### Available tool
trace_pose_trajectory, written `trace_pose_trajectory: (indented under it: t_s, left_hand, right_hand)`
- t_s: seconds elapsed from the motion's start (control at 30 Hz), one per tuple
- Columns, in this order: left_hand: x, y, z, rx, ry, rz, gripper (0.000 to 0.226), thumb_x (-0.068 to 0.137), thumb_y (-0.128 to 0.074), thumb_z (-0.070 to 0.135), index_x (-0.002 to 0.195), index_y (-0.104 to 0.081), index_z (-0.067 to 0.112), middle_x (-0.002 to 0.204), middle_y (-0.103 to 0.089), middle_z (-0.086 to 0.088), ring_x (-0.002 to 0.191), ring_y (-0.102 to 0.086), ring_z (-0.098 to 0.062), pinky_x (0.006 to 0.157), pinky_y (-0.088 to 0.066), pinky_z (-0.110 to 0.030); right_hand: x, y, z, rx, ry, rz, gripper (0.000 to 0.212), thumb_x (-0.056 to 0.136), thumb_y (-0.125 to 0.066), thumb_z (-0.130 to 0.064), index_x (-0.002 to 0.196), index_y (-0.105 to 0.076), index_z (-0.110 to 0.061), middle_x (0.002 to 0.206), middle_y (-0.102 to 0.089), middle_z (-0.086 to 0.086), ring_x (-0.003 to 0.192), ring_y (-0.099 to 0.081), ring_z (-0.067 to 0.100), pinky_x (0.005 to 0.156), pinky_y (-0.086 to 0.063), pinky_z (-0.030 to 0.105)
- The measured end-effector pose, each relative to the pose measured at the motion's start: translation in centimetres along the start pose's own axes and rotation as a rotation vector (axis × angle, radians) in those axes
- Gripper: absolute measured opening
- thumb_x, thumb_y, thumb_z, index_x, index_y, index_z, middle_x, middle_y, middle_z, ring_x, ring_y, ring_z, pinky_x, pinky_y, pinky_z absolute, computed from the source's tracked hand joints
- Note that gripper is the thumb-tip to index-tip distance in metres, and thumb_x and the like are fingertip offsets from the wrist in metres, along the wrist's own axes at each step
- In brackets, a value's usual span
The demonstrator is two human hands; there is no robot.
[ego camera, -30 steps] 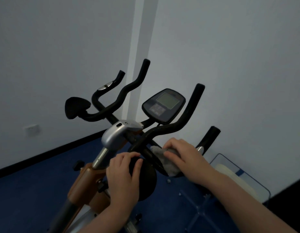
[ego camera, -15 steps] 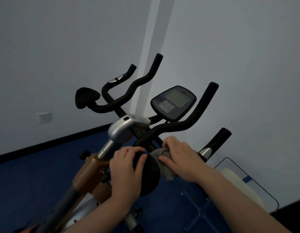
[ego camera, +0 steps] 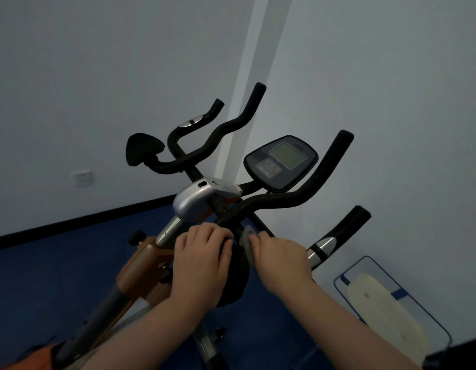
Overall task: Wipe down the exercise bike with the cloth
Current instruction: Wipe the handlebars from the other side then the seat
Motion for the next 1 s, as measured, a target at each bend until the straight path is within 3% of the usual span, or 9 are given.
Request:
trace_pose_trajectory:
  t_s: [0.1, 0.17, 0.3, 0.5, 0.63, 0.7, 0.77, 0.9, 1.0]
  left_hand:
    - [1.1, -0.4, 0.9, 0.061, -0.098, -0.038, 0.023, 0.091, -0.042, 0.030, 0.086, -0.063, 0.022, 0.086, -0.058, 0.007, 0.076, -0.054, -0.013, 0.068, -0.043, -0.030]
    - [1.2, -0.5, 0.7, 0.043, -0.066, -0.017, 0.022, 0.091, -0.044, 0.030, 0.085, -0.064, 0.023, 0.084, -0.058, 0.008, 0.075, -0.053, -0.012, 0.066, -0.042, -0.030]
    - [1.1, -0.6, -0.2, -0.050, -0.030, 0.048, 0.018, 0.090, -0.049, 0.028, 0.087, -0.066, 0.022, 0.084, -0.058, 0.010, 0.075, -0.050, -0.010, 0.063, -0.043, -0.032]
    - [0.8, -0.4, -0.2, -0.089, -0.067, 0.085, 0.019, 0.091, -0.048, 0.027, 0.089, -0.065, 0.019, 0.085, -0.058, 0.007, 0.075, -0.051, -0.011, 0.062, -0.046, -0.035]
    - [0.8, -0.4, -0.2, -0.094, -0.068, 0.071, 0.020, 0.091, -0.048, 0.026, 0.090, -0.066, 0.019, 0.085, -0.058, 0.006, 0.076, -0.052, -0.013, 0.063, -0.046, -0.037]
    - [0.8, -0.3, -0.1, -0.097, -0.074, 0.064, 0.020, 0.090, -0.048, 0.027, 0.090, -0.067, 0.019, 0.085, -0.058, 0.007, 0.076, -0.052, -0.013, 0.065, -0.046, -0.038]
    - [0.7, -0.2, 0.2, -0.083, -0.093, 0.043, 0.021, 0.090, -0.047, 0.029, 0.090, -0.067, 0.022, 0.085, -0.059, 0.010, 0.077, -0.052, -0.012, 0.070, -0.044, -0.035]
    - [1.2, -0.3, 1.0, -0.111, -0.014, -0.004, 0.019, 0.088, -0.046, 0.035, 0.087, -0.065, 0.033, 0.083, -0.057, 0.022, 0.080, -0.050, -0.001, 0.078, -0.032, -0.029]
    - [2.4, -1.5, 2.7, -0.201, -0.003, -0.087, 0.011, 0.091, -0.057, 0.024, 0.088, -0.065, 0.031, 0.081, -0.059, 0.020, 0.079, -0.052, 0.001, 0.085, -0.031, -0.027]
  right_hand:
    - [-0.4, 0.2, 0.9, 0.049, 0.021, 0.019, 0.031, 0.104, -0.027, -0.036, 0.124, -0.045, -0.019, 0.107, -0.059, 0.003, 0.088, -0.061, 0.025, 0.059, -0.035, 0.034]
    - [-1.6, 0.0, 1.6, 0.089, 0.046, 0.045, 0.035, 0.104, -0.023, -0.044, 0.114, -0.047, -0.020, 0.102, -0.060, 0.001, 0.086, -0.059, 0.023, 0.064, -0.034, 0.034]
    - [-0.2, 0.0, 1.0, 0.099, -0.024, 0.022, 0.038, 0.102, -0.022, -0.048, 0.111, -0.046, -0.019, 0.102, -0.061, 0.003, 0.088, -0.059, 0.024, 0.065, -0.030, 0.033]
    - [2.5, -0.6, 0.5, 0.483, -0.175, -0.038, 0.036, 0.103, -0.028, -0.045, 0.112, -0.049, -0.017, 0.108, -0.060, 0.010, 0.095, -0.057, 0.028, 0.073, -0.041, 0.036]
    - [-2.2, 0.2, 0.5, 0.207, -0.037, 0.161, 0.038, 0.098, -0.046, -0.037, 0.132, -0.046, -0.020, 0.109, -0.055, 0.005, 0.095, -0.054, 0.024, 0.073, -0.039, 0.034]
    - [-4.5, 0.6, 0.9, 0.184, 0.036, 0.241, 0.042, 0.090, -0.060, -0.033, 0.130, -0.053, -0.020, 0.107, -0.058, 0.002, 0.091, -0.057, 0.021, 0.078, -0.046, 0.033]
    - [-5.6, 1.0, 2.4, 0.190, 0.088, 0.308, 0.036, 0.090, -0.058, -0.033, 0.124, -0.059, -0.023, 0.109, -0.060, -0.002, 0.094, -0.057, 0.018, 0.088, -0.045, 0.033]
    - [-6.2, 1.4, 4.3, 0.347, -0.026, 0.463, 0.024, 0.086, -0.052, -0.029, 0.103, -0.068, -0.023, 0.099, -0.061, -0.006, 0.094, -0.054, 0.013, 0.104, -0.033, 0.033]
    - [-5.9, 0.7, 2.5, 0.456, -0.210, 0.574, 0.018, 0.087, -0.053, -0.029, 0.088, -0.069, -0.020, 0.091, -0.061, -0.006, 0.090, -0.056, 0.013, 0.106, -0.036, 0.041]
Point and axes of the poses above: each hand's wrist, its own x-axis towards the middle knuckle, its own y-axis out of the back of the hand, z = x × y, the point moved 6 cm from there along x, towards the middle knuckle
